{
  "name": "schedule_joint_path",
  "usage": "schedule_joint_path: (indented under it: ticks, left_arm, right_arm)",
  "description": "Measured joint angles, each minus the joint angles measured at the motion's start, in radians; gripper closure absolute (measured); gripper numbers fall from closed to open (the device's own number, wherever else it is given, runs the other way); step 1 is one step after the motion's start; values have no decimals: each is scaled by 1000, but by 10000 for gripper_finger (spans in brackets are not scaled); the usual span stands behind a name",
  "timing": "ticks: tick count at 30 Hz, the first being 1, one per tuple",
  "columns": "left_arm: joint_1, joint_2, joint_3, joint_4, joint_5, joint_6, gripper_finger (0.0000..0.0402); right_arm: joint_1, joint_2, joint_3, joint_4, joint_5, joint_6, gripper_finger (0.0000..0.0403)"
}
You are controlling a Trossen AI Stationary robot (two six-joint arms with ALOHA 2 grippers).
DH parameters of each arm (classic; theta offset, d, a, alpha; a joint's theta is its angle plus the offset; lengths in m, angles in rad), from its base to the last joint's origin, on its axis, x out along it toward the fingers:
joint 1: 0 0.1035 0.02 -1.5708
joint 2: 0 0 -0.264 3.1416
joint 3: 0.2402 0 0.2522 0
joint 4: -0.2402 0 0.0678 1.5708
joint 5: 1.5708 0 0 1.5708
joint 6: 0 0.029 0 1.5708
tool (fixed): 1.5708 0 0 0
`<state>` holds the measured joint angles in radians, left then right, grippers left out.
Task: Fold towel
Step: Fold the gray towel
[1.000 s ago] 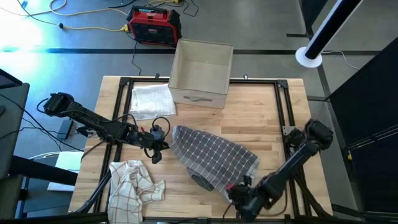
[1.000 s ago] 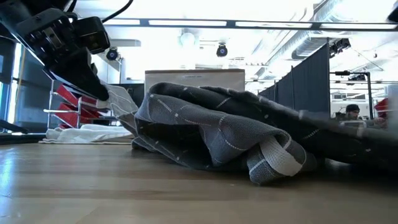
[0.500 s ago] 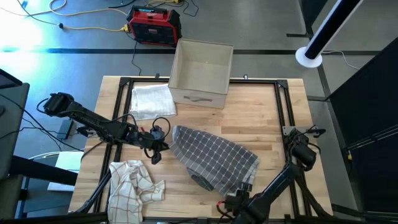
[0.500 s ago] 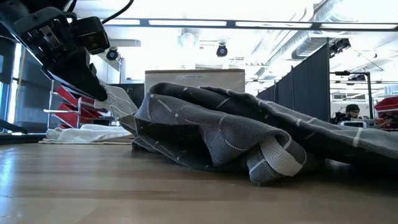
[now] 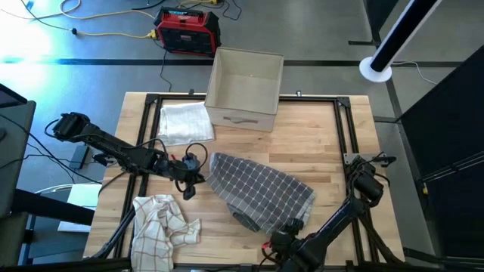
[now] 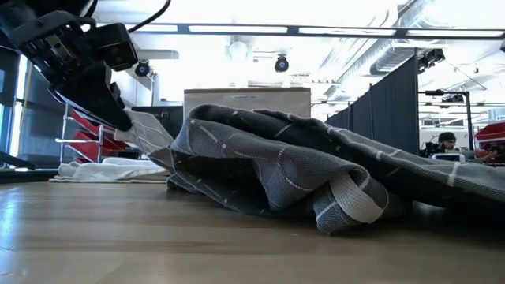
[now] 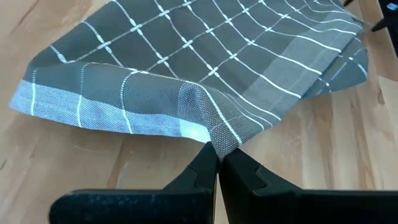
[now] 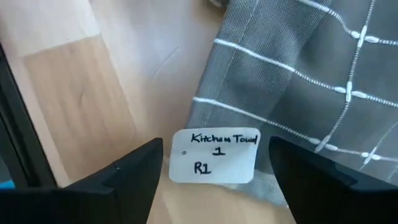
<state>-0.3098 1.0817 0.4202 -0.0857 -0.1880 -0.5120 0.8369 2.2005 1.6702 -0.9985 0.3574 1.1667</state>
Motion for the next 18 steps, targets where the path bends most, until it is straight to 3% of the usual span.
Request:
schedule_joint_path:
  ticks: [5, 10, 13, 17, 18]
  left_arm:
    - [-1, 0, 0, -1, 10, 12, 401]
    - [-5, 0, 0, -4, 14, 19, 401]
    - [-6, 0, 0, -20, 21, 17, 401]
    - [-6, 0, 0, -26, 22, 17, 401]
    - [-6, 0, 0, -26, 22, 18, 401]
  right_arm:
    - [-20, -4, -70, 115, -110, 13, 126]
    - [-23, -11, -128, 166, -123, 74, 161]
    - [-23, -9, -128, 146, -117, 92, 231]
    - [-24, -8, -130, 140, -114, 92, 372]
    - [-26, -8, -130, 140, -115, 94, 385]
